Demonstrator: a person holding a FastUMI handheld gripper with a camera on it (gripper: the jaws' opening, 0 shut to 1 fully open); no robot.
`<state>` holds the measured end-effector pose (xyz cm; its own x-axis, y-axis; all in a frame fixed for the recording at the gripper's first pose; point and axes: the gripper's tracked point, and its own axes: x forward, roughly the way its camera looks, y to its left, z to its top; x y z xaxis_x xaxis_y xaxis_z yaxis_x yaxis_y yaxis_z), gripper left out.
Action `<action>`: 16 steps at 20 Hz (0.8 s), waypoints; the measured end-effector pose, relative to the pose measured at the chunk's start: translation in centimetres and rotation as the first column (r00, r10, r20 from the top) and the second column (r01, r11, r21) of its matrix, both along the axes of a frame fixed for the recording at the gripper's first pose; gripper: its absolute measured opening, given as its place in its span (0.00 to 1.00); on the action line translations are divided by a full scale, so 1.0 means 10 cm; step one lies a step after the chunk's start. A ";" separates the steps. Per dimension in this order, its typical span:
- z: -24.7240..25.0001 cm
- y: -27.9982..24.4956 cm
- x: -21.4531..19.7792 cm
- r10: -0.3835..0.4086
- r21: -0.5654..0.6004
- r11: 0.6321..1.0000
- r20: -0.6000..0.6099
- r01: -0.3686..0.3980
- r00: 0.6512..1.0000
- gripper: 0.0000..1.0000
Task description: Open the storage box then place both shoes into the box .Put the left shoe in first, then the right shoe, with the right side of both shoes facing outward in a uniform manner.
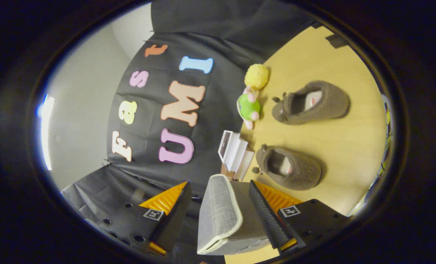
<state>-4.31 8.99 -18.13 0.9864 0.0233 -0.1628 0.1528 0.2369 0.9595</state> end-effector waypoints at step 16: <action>-0.04 0.60 0.21 0.078 0.153 0.985 0.026 -0.081 0.997 0.57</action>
<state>-2.17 14.94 -18.58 0.9833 0.1253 -0.1317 0.1200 0.0969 0.9880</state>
